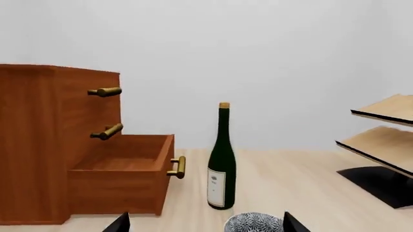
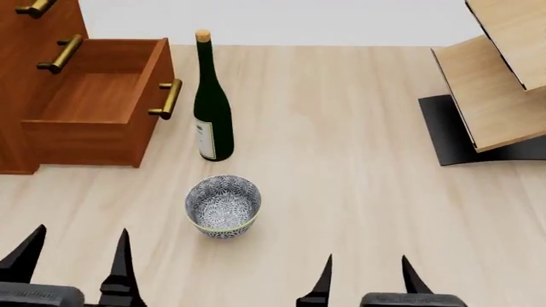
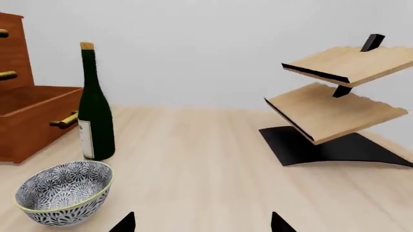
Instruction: Close the bottom drawer of the cabinet and open the top drawer.
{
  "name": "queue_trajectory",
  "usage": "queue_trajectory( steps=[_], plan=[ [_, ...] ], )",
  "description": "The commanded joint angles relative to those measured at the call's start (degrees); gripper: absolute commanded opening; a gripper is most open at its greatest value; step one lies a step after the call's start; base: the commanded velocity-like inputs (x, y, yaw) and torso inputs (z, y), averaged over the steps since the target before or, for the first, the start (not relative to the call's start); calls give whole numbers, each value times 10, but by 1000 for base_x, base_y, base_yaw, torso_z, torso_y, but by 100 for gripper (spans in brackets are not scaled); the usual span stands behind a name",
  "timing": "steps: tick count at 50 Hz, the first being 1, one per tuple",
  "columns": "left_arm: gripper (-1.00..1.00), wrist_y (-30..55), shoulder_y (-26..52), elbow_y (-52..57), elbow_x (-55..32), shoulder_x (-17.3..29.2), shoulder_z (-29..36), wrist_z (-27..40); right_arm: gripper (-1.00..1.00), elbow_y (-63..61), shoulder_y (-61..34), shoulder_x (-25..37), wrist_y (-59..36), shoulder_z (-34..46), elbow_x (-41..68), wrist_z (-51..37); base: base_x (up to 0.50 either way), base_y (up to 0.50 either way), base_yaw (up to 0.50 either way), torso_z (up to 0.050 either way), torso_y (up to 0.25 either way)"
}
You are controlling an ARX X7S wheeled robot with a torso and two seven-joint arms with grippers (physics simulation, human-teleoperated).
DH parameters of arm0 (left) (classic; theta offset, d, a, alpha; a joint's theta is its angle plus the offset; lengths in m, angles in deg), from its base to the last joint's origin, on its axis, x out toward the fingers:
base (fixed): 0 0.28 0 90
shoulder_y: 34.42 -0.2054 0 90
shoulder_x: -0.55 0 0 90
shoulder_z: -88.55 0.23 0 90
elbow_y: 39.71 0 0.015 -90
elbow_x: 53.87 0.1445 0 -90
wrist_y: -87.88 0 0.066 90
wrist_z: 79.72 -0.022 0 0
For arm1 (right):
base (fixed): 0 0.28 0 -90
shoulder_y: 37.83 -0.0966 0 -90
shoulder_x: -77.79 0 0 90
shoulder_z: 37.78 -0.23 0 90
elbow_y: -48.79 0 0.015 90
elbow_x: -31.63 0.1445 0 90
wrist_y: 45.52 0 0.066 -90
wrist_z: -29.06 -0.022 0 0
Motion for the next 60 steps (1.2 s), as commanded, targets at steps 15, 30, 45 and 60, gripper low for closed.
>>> queue_trajectory(
  steps=[15, 30, 45, 60],
  plan=[
    [100, 178, 202, 166, -47, 58, -30, 8, 100, -106, -82, 36, -141, -24, 30, -20, 0, 0, 0, 50, 26],
    [100, 252, 310, 197, -65, 74, -39, 20, 100, -138, -122, 48, -193, -34, 53, -21, 0, 0, 0, 40, 19],
    [100, 336, 412, 242, -99, 88, -59, 30, 100, -174, -140, 61, -230, -50, 66, -32, 0, 0, 0, 0, 0],
    [100, 347, 416, 259, -112, 97, -59, 28, 100, -172, -139, 69, -232, -28, 60, -31, 0, 267, 0, 0, 0]
  ],
)
